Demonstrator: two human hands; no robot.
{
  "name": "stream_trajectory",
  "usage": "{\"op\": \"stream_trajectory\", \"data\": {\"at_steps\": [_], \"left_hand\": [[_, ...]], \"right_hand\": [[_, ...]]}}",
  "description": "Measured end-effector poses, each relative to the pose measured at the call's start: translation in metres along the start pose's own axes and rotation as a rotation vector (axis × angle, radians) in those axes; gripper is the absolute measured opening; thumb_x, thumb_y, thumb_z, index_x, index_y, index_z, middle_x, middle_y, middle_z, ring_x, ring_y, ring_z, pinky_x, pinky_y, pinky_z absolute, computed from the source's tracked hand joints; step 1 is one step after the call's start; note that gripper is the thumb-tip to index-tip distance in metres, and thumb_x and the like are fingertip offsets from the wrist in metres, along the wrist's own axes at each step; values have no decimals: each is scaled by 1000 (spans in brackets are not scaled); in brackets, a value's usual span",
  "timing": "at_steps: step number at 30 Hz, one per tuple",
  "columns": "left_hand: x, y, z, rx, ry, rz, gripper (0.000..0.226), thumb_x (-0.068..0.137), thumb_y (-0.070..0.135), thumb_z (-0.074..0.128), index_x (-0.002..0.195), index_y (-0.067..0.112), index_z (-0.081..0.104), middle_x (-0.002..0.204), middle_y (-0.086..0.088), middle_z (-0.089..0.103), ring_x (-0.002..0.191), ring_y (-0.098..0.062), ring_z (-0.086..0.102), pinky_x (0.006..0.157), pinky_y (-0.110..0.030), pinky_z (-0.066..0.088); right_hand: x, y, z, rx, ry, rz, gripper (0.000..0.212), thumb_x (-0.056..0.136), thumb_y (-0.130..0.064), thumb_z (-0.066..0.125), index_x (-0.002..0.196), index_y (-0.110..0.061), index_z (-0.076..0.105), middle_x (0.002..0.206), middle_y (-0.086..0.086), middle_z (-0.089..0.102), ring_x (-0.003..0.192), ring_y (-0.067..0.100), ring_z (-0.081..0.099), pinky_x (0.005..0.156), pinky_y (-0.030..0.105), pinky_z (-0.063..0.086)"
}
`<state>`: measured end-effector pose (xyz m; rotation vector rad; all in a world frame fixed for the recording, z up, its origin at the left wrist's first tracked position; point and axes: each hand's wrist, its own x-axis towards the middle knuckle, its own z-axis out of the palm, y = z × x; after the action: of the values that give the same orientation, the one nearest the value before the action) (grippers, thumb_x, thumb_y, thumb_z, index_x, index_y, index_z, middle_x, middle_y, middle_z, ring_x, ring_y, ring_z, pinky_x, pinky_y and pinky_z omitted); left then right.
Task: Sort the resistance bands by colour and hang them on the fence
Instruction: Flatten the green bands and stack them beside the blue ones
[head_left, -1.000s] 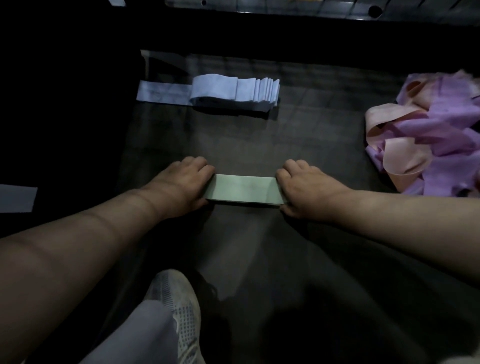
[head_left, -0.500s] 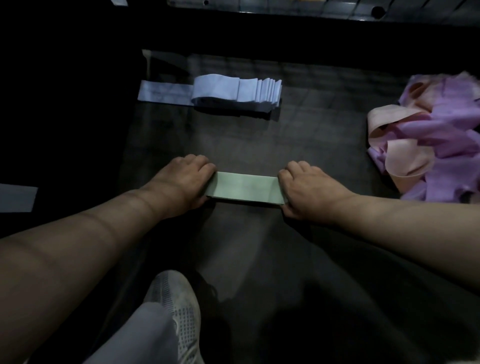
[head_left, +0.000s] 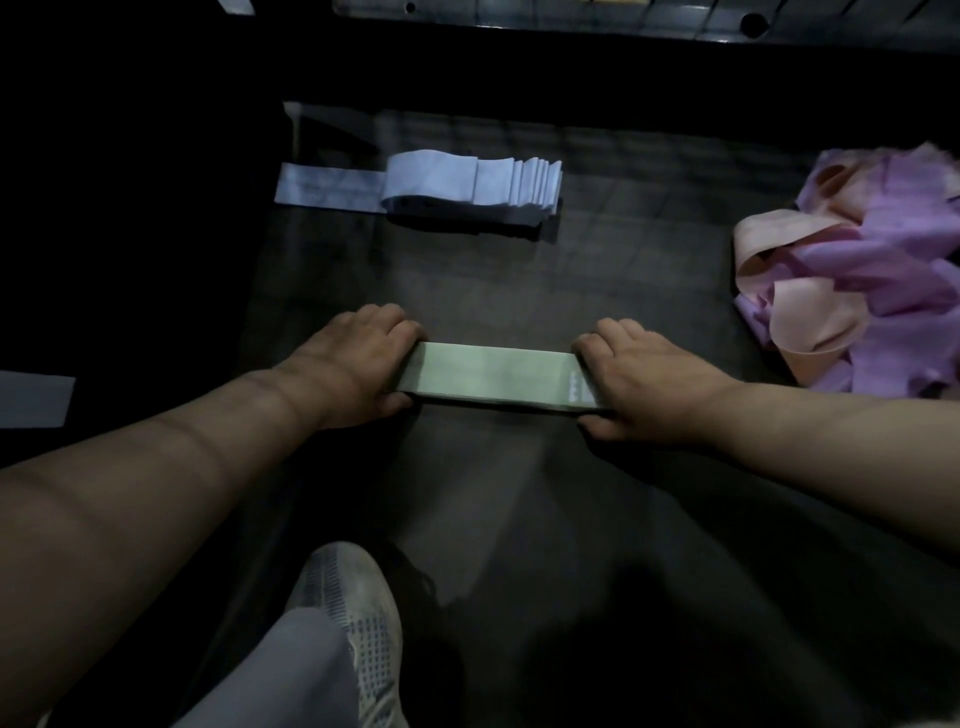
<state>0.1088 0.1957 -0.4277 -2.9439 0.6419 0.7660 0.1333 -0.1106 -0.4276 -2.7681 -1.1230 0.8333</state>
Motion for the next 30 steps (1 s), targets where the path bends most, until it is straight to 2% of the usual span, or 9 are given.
{"op": "stream_trajectory", "data": {"at_steps": [5,10,12,15,17,20,25,29,30], "left_hand": [[-1,-4,4,18,16,7,66,80,51,71,132,15,50,125,-7,49,110,-27,51,95,-41,44],[-5,-11,7,-18,66,6,70,73,51,76,129,15,53,122,-7,52,106,-28,54,92,-41,46],[-11,-14,10,-32,76,7,76,71,63,68,128,14,54,123,-8,52,109,-30,54,94,-41,46],[-21,-6,18,-250,199,-209,76,79,64,44,133,11,51,135,-12,47,126,-30,45,108,-40,32],[-23,3,25,-525,347,-484,61,90,41,41,138,4,47,141,-20,40,131,-34,41,112,-33,25],[-25,10,31,-774,409,-778,43,102,22,42,141,5,43,144,-20,32,132,-33,40,115,-30,24],[-25,15,39,-879,383,-791,38,104,18,40,139,4,48,139,-21,37,126,-33,45,111,-23,27],[-23,11,44,-861,395,-792,36,104,16,42,137,2,50,126,-12,39,121,-34,47,90,2,24],[-23,11,44,-799,410,-779,39,104,19,41,138,1,48,126,-12,40,122,-35,45,89,2,24]], "right_hand": [[-4,4,3,15,14,6,56,80,-50,61,116,-7,53,108,11,49,97,29,50,84,40,48],[-7,8,4,29,20,33,66,79,-56,63,125,-10,49,114,9,47,102,27,49,88,39,47],[-12,10,4,59,26,68,76,79,-62,61,131,-10,45,122,10,44,110,29,47,96,41,44],[-20,2,10,223,87,239,88,85,-67,50,148,-9,28,144,15,29,135,33,29,114,42,26],[-25,-12,16,464,162,468,78,94,-53,49,152,-10,20,151,14,21,143,31,18,118,38,17],[-26,-27,24,811,204,715,62,100,-35,48,150,-10,23,148,15,24,140,31,25,116,33,18],[-20,-28,31,901,193,728,47,100,-17,46,141,-4,28,140,20,31,131,34,37,112,33,26],[-21,-27,32,881,194,730,50,97,-17,51,141,-5,29,140,19,30,130,34,37,112,33,27],[-22,-28,31,833,204,725,56,96,-20,54,143,-6,28,142,18,28,133,33,33,113,34,24]]}}
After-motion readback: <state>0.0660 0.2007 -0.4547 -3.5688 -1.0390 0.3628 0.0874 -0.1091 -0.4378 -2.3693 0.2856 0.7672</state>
